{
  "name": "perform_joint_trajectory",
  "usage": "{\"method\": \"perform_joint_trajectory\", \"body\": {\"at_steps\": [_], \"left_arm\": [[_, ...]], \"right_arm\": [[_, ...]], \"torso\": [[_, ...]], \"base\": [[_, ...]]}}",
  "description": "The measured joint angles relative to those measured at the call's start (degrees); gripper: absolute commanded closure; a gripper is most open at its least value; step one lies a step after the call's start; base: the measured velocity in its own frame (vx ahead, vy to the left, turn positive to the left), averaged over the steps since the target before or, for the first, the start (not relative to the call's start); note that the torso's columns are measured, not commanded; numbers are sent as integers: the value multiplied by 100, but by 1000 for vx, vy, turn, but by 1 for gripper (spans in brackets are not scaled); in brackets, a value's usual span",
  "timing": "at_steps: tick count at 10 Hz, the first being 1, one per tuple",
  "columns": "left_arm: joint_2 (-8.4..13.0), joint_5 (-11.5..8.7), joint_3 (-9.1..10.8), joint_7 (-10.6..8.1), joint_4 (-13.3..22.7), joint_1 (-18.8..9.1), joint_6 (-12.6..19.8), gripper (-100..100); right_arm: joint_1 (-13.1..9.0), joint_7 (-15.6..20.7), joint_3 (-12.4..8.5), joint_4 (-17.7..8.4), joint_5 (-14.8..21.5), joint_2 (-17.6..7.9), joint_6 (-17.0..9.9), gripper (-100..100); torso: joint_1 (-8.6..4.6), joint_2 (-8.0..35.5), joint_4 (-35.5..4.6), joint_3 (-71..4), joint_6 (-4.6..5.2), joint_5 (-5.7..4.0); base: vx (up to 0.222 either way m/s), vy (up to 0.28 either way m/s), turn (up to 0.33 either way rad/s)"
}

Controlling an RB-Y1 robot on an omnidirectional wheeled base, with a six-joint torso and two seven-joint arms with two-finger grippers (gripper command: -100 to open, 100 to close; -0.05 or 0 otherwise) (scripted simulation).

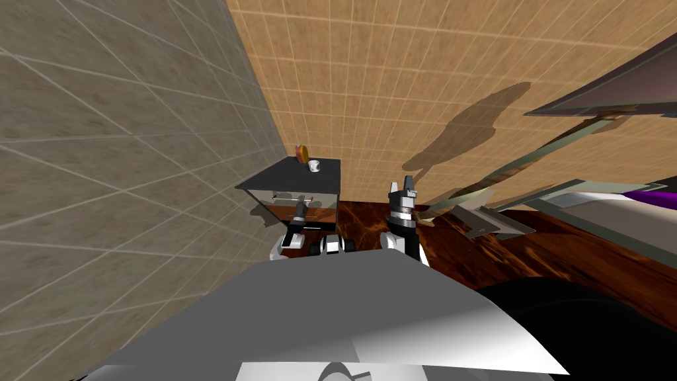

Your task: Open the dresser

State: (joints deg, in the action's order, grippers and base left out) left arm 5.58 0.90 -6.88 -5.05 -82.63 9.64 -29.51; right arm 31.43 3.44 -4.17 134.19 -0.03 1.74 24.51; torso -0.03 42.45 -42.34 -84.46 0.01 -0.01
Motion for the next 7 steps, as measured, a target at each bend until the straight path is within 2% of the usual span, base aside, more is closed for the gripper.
{"method": "perform_joint_trajectory", "body": {"at_steps": [1,3,6,7], "left_arm": [[-1,0,1,0,-7,-6,22,100],[-31,11,-17,22,57,41,-82,100],[10,18,-63,-14,-116,103,40,100],[24,22,-88,-26,-168,140,88,100]], "right_arm": [[0,0,0,0,0,0,0,0],[-1,0,0,0,0,0,0,0],[-3,0,0,-1,0,0,-1,0],[-3,0,0,-1,0,0,-1,0]], "torso": [[4,-4,3,-5,-1,1],[4,-8,3,-5,0,1],[7,22,-11,12,-7,-2],[14,11,-17,4,-14,-6]], "base": [[-43,-1,7],[-61,2,10],[-184,28,16],[-87,17,-12]]}}
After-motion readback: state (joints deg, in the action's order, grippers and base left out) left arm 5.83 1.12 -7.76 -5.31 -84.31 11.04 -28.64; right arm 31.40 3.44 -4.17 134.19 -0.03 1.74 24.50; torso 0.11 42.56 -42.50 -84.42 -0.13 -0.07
